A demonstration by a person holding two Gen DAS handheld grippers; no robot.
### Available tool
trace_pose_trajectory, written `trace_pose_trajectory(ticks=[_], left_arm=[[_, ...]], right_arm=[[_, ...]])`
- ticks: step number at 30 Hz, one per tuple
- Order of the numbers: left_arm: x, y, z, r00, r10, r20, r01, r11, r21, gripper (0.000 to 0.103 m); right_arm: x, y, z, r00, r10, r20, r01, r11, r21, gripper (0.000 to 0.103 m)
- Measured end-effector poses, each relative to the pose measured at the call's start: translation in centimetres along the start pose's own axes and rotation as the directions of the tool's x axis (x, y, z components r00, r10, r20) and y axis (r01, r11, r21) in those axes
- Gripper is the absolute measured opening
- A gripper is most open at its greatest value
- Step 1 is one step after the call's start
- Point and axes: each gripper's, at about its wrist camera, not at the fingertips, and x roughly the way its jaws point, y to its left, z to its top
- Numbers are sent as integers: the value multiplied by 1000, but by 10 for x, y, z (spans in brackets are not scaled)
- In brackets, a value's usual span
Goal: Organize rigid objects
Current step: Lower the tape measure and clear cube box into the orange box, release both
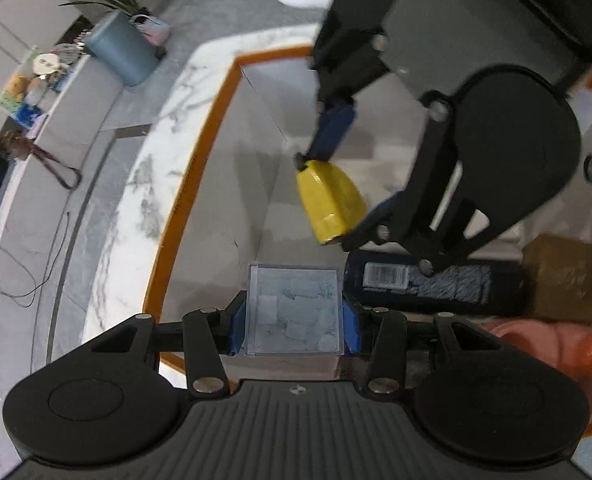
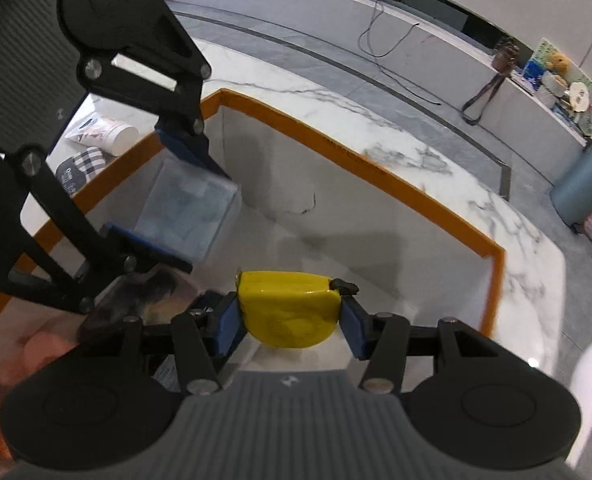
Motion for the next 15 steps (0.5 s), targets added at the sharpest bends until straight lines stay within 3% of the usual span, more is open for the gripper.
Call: trace_pose_trajectory(ticks=[9, 15], left_arm=[[28, -2, -4, 993, -35, -112, 48, 992, 116, 53], [36, -1, -9, 993, -25, -115, 36, 995, 93, 59]], right_arm=[[25, -3, 18, 998, 51, 23, -52, 998, 43, 54], [37, 2, 20, 997, 75, 1, -75, 993, 96, 54]])
